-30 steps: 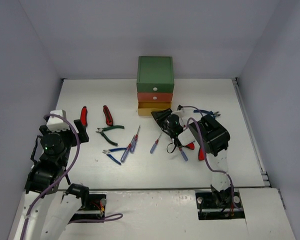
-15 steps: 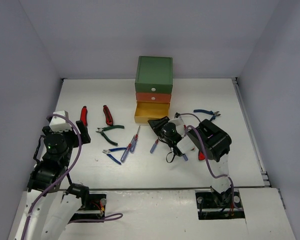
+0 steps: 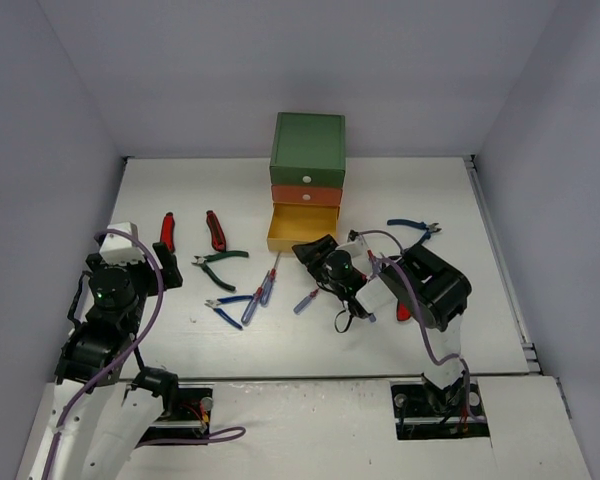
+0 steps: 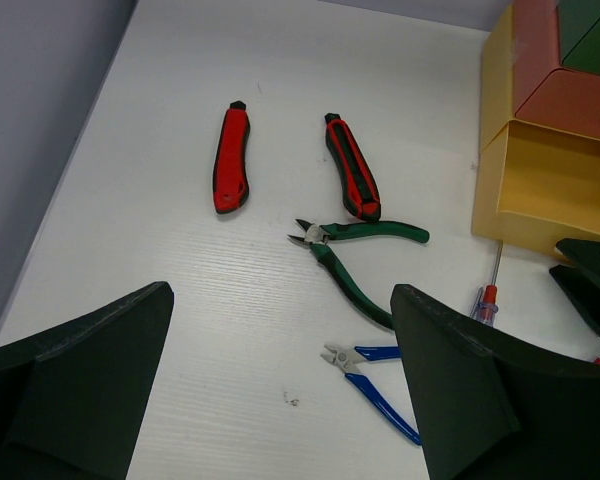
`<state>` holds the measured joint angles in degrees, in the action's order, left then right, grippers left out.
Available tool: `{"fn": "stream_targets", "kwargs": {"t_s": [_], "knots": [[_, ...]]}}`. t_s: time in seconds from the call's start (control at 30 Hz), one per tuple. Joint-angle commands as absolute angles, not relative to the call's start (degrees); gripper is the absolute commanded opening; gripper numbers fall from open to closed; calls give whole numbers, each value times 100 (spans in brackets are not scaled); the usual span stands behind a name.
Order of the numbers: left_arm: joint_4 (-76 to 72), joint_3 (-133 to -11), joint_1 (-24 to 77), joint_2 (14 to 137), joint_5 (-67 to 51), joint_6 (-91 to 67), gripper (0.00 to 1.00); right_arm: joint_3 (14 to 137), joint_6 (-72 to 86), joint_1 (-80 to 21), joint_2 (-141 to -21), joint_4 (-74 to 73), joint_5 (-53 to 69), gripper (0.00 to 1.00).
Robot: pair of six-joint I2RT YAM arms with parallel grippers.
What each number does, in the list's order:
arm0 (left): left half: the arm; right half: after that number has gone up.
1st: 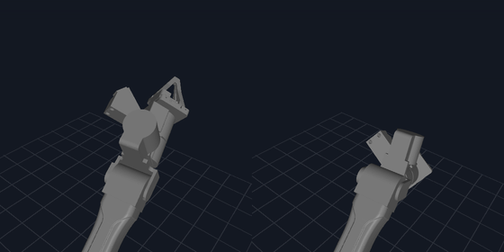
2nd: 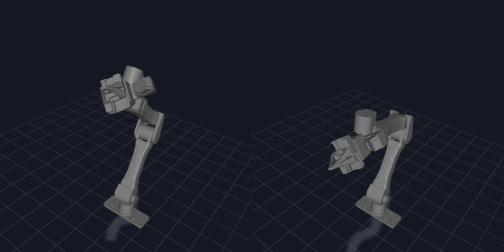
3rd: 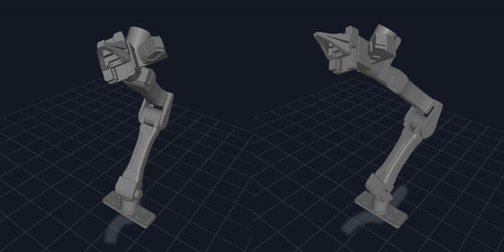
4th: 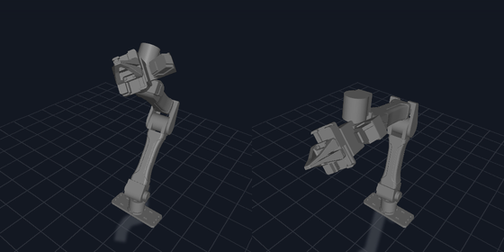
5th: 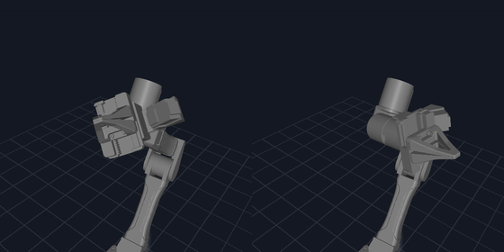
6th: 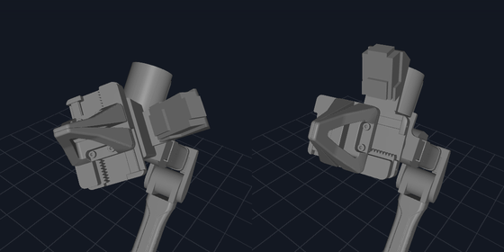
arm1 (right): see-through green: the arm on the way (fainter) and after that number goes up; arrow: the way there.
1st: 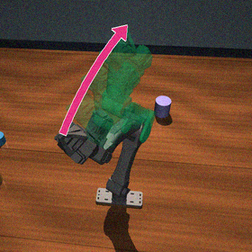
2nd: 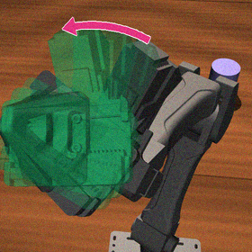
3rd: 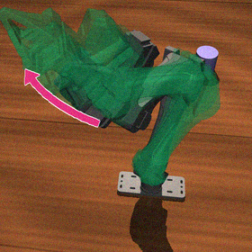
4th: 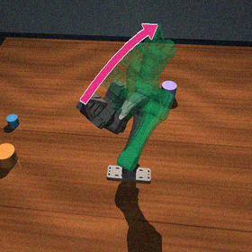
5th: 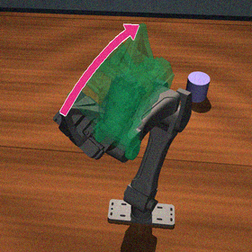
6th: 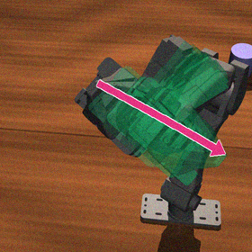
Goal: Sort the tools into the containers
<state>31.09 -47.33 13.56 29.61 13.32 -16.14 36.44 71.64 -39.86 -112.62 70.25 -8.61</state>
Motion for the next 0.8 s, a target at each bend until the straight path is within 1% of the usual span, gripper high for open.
{"fn": "stream_targets", "kwargs": {"t_s": [0.0,0.13,0.23,0.37,0.43,0.53,0.67,0.77], "knots": [[2839,-4807,1397,2997,1275,-1740,88,3631,6935,-4025,-10596,6843,-1072,56],[2856,-4850,1406,2999,1290,-1733,88,3572,6683,-4017,-10182,6296,-1123,60],[2865,-4892,1408,2997,1338,-1698,88,3530,6376,-3999,-9600,5737,-1199,61],[2865,-4939,1423,3005,1379,-1618,88,3805,5595,-3964,-8827,4220,-1356,60],[2857,-4950,1433,3017,1408,-1585,88,3972,4852,-3882,-8267,3449,-1528,58],[2856,-4957,1441,3046,1429,-1523,88,4204,4304,-3432,-7805,2227,-1515,52],[2856,-4986,1462,3198,1389,-1471,88,4216,3548,-2573,-7093,1136,-1319,53],[2836,-5004,1468,3355,1315,-1462,88,4277,2906,-2112,-6959,481,-1273,53]]}}
